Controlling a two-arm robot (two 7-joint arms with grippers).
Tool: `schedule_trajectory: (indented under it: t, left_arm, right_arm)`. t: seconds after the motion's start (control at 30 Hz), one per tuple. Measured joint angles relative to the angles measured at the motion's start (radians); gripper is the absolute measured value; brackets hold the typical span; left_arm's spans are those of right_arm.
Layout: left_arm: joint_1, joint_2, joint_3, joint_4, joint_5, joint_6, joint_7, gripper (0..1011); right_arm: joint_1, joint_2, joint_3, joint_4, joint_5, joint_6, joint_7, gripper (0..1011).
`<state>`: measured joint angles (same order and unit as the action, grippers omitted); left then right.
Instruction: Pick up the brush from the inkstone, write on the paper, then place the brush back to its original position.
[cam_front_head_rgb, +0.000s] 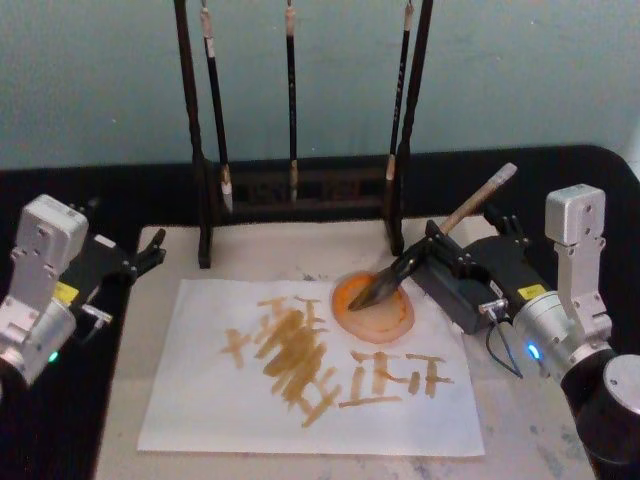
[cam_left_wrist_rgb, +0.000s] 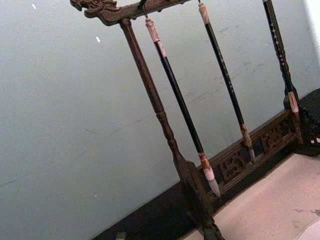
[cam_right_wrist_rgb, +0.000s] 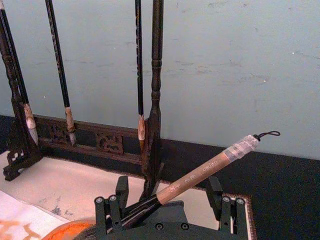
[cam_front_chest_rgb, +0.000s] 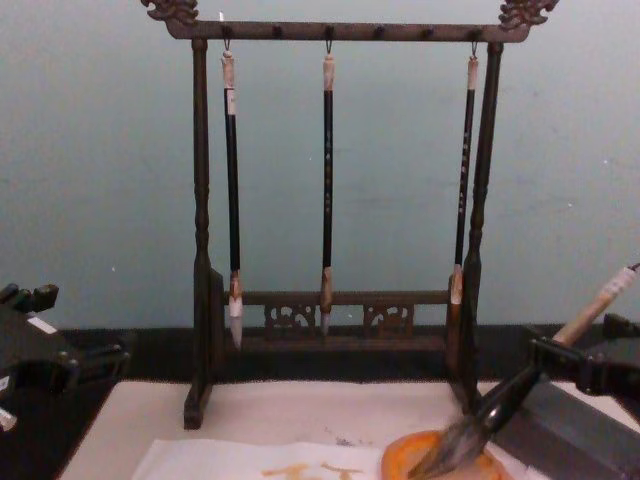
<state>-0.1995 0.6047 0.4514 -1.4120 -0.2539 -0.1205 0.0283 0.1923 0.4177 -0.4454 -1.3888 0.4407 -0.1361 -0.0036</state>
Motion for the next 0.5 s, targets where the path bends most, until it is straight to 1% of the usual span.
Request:
schedule_trajectory:
  t: [0.5]
  left_arm:
    - [0.000,0.000,0.000,0.000,0.000,0.000,0.000,1010]
  right_arm:
    - [0.000,0.000,0.000,0.000,0.000,0.000,0.000,1000]
